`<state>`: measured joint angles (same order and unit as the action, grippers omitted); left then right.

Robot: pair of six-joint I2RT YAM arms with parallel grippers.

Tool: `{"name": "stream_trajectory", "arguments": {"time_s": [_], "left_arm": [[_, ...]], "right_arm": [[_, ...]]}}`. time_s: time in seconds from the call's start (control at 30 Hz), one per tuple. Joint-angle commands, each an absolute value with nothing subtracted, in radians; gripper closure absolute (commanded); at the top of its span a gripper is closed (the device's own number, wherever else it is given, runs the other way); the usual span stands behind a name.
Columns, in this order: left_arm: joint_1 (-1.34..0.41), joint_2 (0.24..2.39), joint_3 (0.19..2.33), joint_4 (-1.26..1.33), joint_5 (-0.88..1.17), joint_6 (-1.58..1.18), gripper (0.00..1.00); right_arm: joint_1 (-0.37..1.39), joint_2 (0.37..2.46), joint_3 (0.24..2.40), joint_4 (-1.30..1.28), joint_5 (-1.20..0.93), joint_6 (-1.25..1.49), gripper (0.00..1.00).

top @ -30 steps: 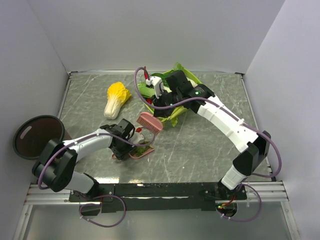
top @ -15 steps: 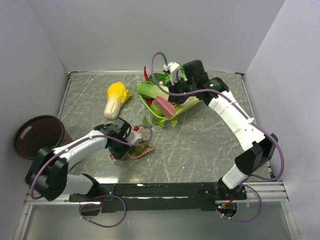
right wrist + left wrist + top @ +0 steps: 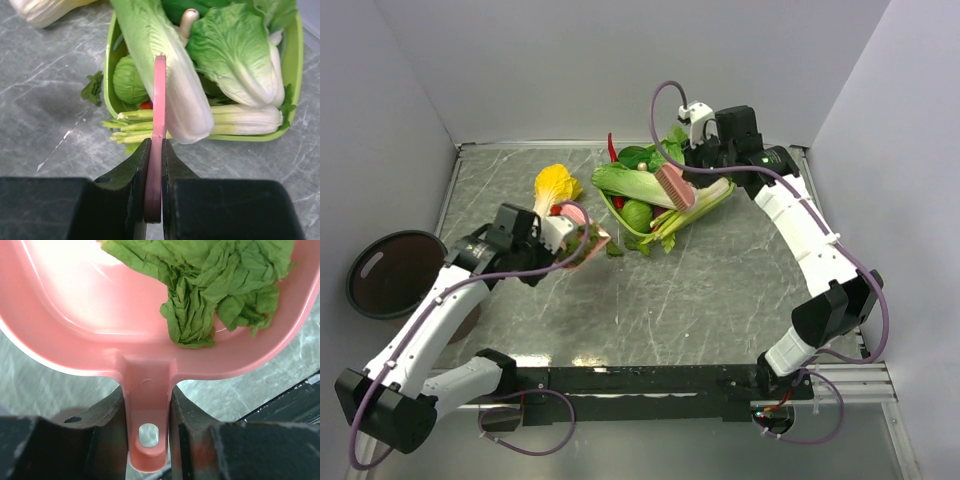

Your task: Sweep away the paper scraps from the table

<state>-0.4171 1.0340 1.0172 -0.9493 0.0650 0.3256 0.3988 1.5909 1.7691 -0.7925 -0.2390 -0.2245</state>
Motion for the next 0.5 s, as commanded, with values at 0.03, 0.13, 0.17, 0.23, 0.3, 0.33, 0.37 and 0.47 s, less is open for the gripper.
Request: {"name": "stream_trajectory", "arguments": {"time_s": [0.03,0.13,0.17,0.23,0.3,0.33,0.37,0.47], "left_arm": [[-0.272,1.029,1.140,-1.032,0.046,0.275,0.99],[-0.180,1.023,1.181,-1.029,0.058,0.267,0.99],[-0.158,1.020,1.189,-1.025,0.063,0.264,0.99],[-0.089,1.011,1.212,-1.022,0.066,0.261,0.99],[-0.022,1.011,1.250,-1.026,0.069,0.255,0.99],[-0.003,1.009,1.268,-1.028,0.069,0.252,0.99],[0.036,1.009,1.304,-1.029,0.072,0.244,0.99],[0.124,1.003,1.362,-1.049,0.080,0.230,0.99]], "right_arm": [[0.364,1.560,1.844,-0.718,-0.244,-0.183,1.00],[0.365,1.578,1.853,-0.709,-0.253,-0.153,1.00],[0.365,1.585,1.855,-0.706,-0.259,-0.146,1.00],[0.365,1.597,1.861,-0.701,-0.270,-0.126,1.00],[0.364,1.611,1.867,-0.698,-0.281,-0.108,1.00],[0.365,1.617,1.871,-0.699,-0.285,-0.103,1.00],[0.365,1.620,1.873,-0.699,-0.287,-0.097,1.00],[0.365,1.631,1.881,-0.695,-0.298,-0.089,1.00]]}}
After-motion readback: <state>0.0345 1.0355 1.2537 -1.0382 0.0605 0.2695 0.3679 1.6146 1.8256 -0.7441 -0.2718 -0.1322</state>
